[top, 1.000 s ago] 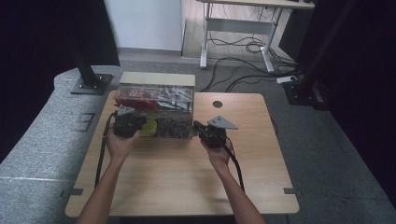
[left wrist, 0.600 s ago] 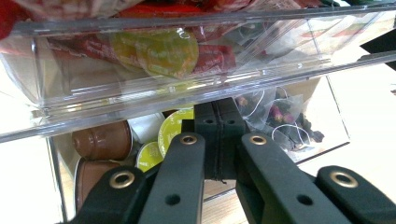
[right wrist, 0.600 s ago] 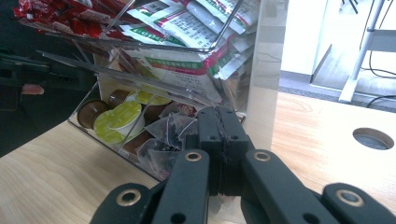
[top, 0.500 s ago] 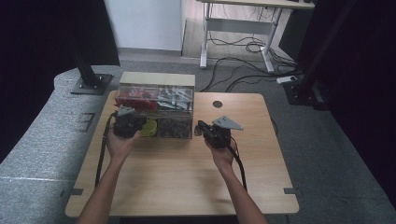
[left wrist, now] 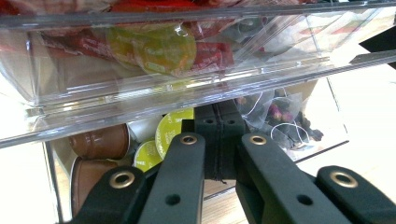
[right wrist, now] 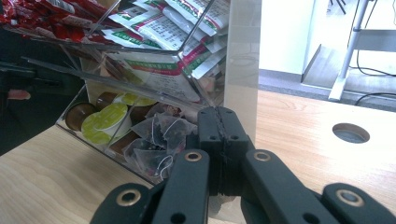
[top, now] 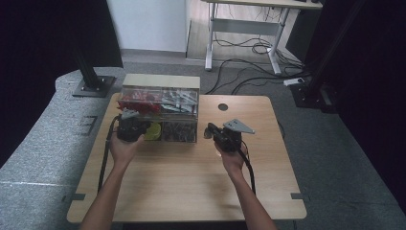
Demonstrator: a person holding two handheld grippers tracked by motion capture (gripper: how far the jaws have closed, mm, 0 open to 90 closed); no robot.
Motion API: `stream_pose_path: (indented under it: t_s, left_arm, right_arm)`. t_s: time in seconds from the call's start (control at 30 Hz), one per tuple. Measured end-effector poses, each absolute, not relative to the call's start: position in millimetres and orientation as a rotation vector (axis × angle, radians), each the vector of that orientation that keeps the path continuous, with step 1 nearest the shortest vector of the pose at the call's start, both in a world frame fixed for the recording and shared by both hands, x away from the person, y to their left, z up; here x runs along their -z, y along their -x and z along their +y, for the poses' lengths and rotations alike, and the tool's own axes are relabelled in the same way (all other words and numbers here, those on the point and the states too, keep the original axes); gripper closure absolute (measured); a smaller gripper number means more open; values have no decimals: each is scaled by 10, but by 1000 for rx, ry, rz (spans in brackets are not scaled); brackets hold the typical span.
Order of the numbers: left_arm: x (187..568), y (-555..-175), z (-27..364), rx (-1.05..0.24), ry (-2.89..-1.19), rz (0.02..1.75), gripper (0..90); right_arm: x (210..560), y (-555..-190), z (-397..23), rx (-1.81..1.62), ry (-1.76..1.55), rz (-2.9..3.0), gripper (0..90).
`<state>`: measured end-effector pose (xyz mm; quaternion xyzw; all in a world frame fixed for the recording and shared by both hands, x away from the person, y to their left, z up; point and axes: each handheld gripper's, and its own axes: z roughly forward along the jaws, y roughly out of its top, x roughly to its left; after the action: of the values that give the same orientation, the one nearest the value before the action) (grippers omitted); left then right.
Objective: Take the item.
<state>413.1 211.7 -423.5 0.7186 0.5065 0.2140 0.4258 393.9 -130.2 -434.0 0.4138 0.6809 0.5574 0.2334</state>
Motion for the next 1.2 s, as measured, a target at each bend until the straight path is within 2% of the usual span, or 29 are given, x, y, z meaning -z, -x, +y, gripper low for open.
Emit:
stream_pose_path:
  t_s: [1.2]
  left_arm:
    - [4240,-4130,2115,-534,-1799,1268,899]
  right_arm:
    - [4329,-3937,-1654,-1495,-1194,1804,887]
